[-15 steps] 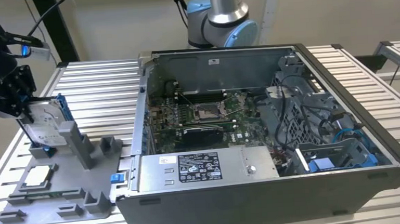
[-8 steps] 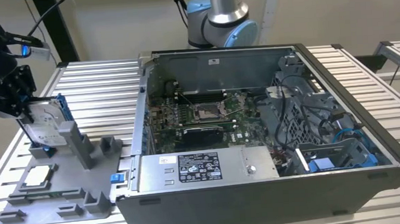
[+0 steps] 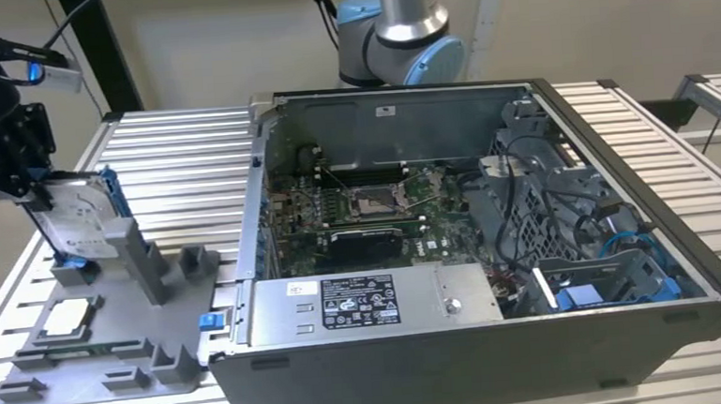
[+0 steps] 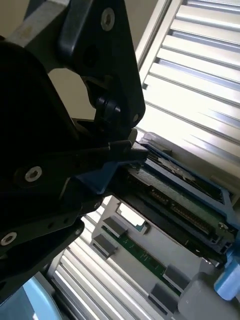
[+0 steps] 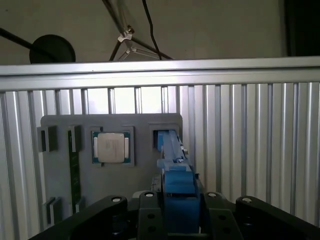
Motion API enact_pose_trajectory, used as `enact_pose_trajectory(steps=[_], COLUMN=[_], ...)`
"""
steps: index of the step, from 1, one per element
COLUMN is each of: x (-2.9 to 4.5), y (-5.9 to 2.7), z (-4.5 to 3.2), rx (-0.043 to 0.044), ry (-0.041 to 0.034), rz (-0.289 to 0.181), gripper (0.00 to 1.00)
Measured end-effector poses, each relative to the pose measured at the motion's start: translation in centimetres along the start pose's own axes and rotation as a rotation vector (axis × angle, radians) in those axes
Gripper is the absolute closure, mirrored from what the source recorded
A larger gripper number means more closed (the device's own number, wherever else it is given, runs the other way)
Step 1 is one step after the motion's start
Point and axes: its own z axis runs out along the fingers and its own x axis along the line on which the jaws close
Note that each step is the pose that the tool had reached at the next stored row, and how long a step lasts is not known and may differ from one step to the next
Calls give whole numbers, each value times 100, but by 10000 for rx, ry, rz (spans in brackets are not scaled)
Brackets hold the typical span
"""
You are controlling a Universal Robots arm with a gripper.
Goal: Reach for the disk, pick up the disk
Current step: 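Pick up the disk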
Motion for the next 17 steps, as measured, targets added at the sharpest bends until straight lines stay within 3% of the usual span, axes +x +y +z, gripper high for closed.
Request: enact_pose_trajectory(steps=[4,17], x=[0,-29], y=[-1,19], z=[-11,220], rx=[3,2], ry=[6,39], rz=[-2,-1], gripper=[100,100])
